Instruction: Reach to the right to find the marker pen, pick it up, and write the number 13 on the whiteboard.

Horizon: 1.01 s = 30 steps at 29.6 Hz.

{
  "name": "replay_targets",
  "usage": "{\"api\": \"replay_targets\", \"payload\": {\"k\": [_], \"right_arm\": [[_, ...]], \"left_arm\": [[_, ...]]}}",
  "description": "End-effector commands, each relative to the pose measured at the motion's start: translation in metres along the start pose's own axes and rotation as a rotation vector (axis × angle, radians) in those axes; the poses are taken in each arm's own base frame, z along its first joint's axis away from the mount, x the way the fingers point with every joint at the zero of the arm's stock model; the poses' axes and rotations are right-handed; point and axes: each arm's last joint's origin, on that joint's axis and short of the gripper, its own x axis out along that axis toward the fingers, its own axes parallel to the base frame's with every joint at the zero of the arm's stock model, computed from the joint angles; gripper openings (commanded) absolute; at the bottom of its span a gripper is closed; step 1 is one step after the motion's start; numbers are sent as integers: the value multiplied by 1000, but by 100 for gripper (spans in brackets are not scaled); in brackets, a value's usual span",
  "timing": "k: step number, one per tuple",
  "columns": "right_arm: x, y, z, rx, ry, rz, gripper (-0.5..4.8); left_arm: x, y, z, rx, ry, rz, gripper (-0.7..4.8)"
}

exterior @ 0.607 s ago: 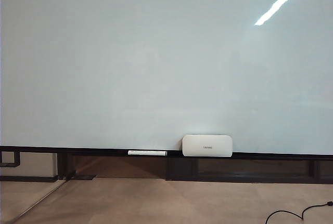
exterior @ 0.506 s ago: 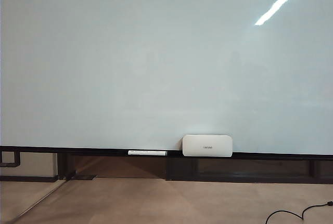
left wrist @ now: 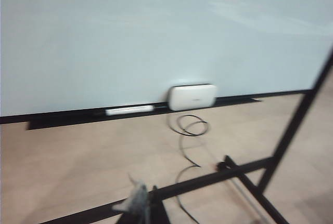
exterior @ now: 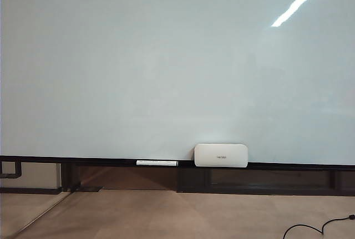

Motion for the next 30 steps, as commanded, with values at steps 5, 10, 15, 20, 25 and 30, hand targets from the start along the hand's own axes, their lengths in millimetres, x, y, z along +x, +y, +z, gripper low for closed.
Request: {"api": "replay_targets", "payload": {"k": [5, 10, 15, 20, 25, 30], "right_arm": [[-2, 5, 16, -3, -149, 62, -1], [-7, 9, 34, -9, -351, 72, -1], [-10, 10, 41, 92, -435, 85, 31], [-9, 12, 41, -14, -382, 93, 8], [-10, 14, 50, -37, -376, 67, 8], [-4, 15, 61, -20, -353, 9, 8]], "left_arm": [[0, -1, 3, 5, -17, -35, -6], [0, 0, 10, -15, -87, 17, -6], [-1, 0, 16, -64, -155, 42, -6], [0, -3, 15, -58, -132, -32, -6], [5, -8, 13, -70, -96, -103, -6], [14, -15, 17, -76, -81, -197, -6]]}}
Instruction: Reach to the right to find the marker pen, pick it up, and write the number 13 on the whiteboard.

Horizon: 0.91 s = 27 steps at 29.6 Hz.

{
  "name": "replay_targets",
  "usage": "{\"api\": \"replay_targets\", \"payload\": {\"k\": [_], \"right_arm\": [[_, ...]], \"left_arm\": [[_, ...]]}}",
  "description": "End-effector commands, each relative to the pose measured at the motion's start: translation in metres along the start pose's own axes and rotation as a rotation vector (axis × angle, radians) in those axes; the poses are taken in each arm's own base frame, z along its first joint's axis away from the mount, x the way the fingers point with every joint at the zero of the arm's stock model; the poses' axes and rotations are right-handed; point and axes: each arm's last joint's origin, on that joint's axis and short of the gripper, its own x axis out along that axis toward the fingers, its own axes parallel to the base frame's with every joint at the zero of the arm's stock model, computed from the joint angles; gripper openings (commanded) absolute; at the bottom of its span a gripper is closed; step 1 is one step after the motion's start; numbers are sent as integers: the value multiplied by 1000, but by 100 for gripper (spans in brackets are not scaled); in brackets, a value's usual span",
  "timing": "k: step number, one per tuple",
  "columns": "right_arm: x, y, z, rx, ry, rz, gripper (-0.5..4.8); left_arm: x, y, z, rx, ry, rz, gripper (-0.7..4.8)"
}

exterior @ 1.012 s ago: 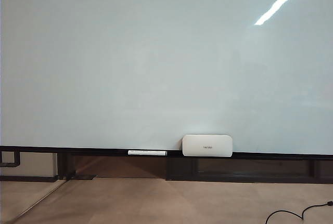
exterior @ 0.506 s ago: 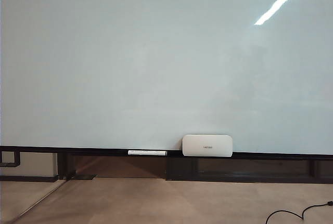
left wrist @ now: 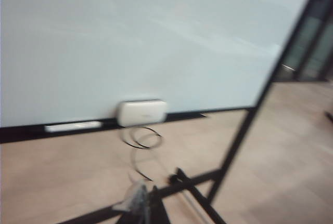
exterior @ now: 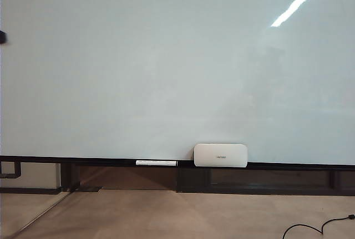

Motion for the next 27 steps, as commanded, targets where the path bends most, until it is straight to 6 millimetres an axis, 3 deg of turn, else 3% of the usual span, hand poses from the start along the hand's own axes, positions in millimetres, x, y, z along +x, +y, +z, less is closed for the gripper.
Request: {"api": "replay_targets", "payload": {"k": [1, 6, 14, 17, 21, 24, 27], "right_arm": [[7, 2, 12, 0, -19, -33, 8], [28, 8, 34, -48, -16, -24, 8], [63, 10, 53, -81, -235, 12, 8], [80, 11, 61, -84, -195, 3, 9], [112, 16, 93, -196, -82, -39, 62], [133, 4, 107, -256, -111, -107, 25], [143, -16, 105, -250, -141, -178, 5]], "left_arm": [[6, -5, 11, 23, -25, -62, -6], [22, -12, 31, 56, -7, -132, -6], [57, -9, 68, 50, -4, -121, -6], [69, -6, 76, 41, 20, -138, -6], [82, -8, 98, 48, 5, -220, -6], [84, -9, 108, 163, -40, -218, -6], [83, -11, 116, 189, -103, -205, -6]]}}
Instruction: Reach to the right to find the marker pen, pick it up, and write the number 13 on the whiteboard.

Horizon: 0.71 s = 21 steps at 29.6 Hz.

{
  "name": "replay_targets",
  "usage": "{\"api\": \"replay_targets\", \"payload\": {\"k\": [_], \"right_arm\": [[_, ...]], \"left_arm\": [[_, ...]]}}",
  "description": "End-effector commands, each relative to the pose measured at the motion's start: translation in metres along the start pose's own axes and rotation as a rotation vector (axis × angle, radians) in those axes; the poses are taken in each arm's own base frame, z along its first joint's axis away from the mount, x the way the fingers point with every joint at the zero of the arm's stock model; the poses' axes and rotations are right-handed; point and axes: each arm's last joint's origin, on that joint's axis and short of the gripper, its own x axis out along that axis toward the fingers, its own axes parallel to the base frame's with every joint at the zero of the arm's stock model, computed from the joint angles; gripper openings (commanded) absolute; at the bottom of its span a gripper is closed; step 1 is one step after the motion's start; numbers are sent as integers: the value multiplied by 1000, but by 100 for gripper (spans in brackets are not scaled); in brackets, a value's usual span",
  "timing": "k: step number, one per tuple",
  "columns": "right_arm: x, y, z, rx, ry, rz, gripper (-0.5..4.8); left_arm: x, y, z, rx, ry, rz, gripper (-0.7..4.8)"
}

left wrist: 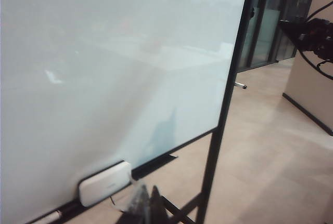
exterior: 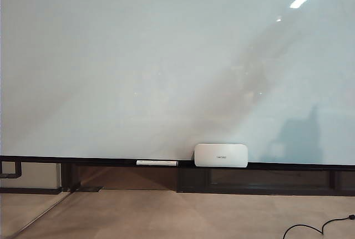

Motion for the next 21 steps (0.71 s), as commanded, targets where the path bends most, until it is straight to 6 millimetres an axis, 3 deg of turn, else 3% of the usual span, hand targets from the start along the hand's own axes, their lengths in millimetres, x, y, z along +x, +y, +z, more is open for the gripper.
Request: {"api": "replay_targets", "payload": {"k": [1, 11, 21], "right_arm": [[6, -14, -3, 32, -30, -59, 0], [22, -61, -38, 48, 88, -131, 0], [27, -94, -57, 16, 104, -104, 0]], "left_arm": [[0, -1, 12, 59, -87, 20, -6], [20, -4, 5, 64, -107, -7, -6], [47, -5, 5, 115, -79, -87, -6]]}}
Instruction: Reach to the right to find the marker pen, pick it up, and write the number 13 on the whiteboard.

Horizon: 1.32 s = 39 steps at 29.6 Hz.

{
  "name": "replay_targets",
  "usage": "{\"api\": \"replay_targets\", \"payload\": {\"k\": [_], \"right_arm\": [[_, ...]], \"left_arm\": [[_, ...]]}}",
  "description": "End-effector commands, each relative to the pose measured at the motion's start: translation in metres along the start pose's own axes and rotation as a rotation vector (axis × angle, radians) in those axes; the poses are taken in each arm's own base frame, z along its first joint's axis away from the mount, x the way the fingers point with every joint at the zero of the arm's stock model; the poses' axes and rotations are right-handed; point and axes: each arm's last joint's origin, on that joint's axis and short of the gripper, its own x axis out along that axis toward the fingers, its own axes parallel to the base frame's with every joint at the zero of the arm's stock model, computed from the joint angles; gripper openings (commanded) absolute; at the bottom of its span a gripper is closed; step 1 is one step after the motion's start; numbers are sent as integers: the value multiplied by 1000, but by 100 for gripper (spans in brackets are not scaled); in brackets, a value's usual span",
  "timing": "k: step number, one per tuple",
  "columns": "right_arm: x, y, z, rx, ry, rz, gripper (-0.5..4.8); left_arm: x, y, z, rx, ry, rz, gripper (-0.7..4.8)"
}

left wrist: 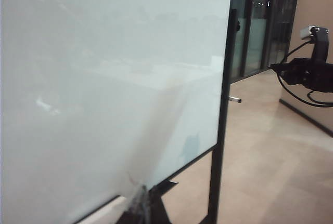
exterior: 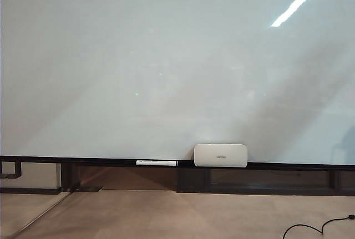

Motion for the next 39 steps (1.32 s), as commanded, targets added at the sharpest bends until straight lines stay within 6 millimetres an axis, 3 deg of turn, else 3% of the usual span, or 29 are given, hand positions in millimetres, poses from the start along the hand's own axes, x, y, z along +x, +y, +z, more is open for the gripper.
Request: {"api": "replay_targets", "payload": {"k": [1, 6, 12, 27, 36, 39], "right_arm": [[8, -7, -3, -15, -25, 59, 0], [29, -9, -7, -36, 59, 147, 0], [42, -9, 4, -94, 93, 212, 0], [34, -39, 0, -109, 174, 119, 0], [32, -45, -4, -108, 215, 102, 0], [32, -46, -4, -122, 220, 68, 41]], "left_arm": [[9, 0, 3, 30, -14, -30, -6], [14, 0, 4, 41, -40, -42, -6], [17, -1, -1, 42, -20, -63, -6], [33, 7, -30, 14, 53, -96, -6], [35, 8, -33, 14, 59, -93, -6], [35, 8, -35, 11, 64, -93, -6]]}}
